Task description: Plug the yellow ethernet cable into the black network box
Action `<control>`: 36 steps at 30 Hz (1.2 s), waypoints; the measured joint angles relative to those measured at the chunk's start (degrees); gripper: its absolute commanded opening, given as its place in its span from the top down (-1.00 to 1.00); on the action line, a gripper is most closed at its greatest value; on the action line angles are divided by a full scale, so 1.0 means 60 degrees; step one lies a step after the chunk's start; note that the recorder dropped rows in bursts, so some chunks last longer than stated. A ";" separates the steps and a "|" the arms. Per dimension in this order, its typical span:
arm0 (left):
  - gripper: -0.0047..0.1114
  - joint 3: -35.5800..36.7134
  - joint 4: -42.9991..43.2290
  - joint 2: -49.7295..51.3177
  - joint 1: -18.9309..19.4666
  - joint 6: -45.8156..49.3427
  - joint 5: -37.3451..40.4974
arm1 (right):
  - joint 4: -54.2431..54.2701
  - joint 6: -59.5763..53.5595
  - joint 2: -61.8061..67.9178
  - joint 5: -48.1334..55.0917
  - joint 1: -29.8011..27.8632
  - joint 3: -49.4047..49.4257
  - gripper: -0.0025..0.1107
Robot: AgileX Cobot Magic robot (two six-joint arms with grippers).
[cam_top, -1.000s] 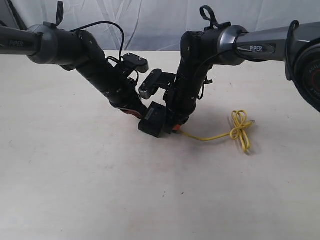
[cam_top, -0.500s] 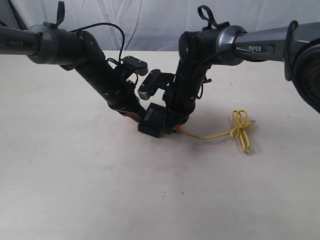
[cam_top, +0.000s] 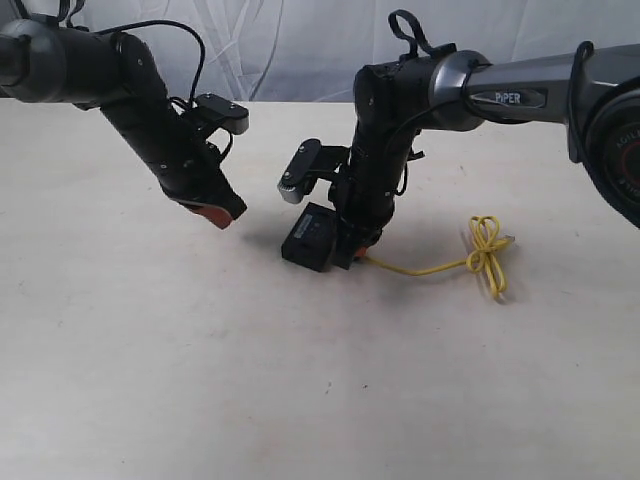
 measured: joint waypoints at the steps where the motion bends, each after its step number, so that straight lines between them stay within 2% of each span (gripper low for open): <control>1: 0.92 0.0000 0.0000 -0.0041 0.0021 -0.0040 0.0039 | -0.0025 0.0000 0.0000 0.0000 0.0000 0.0000 0.62; 4: 0.92 0.0000 0.0063 -0.0306 0.0021 -0.0151 0.0058 | -0.0112 0.0000 0.0000 0.0059 0.0000 0.0000 0.21; 7: 0.92 0.0000 0.0063 -0.0614 0.0021 -0.0194 0.0058 | -0.0196 0.0000 0.0000 0.0146 0.0000 0.0000 -0.08; 16: 0.92 0.0000 0.0137 -0.1549 0.0021 -0.0632 0.0334 | -0.0890 0.0502 -0.0733 0.0438 0.0000 0.0000 -0.12; 18: 0.92 0.0000 0.0233 -0.1815 0.0021 -0.0861 0.0448 | -0.1028 0.1001 -0.1123 0.0452 0.0000 0.0000 -0.06; 20: 0.92 0.0000 0.0400 -0.2124 0.0021 -0.1090 0.0695 | -0.1199 0.1540 -0.1502 0.0470 0.0000 0.0000 0.17; 24: 0.92 0.0000 0.0797 -0.2672 0.0021 -0.1548 0.1281 | -0.1454 0.2515 -0.2063 0.0657 -0.0085 0.0000 0.99; 31: 0.92 0.0096 0.1907 -0.3676 0.0021 -0.2455 0.2046 | -0.1713 0.4020 -0.2726 0.1978 -0.1029 -0.0018 0.96; 36: 0.92 0.1015 0.2718 -0.4744 0.0037 -0.2919 0.2283 | -0.1415 0.4518 -0.3400 0.2545 -0.1821 -0.0018 0.96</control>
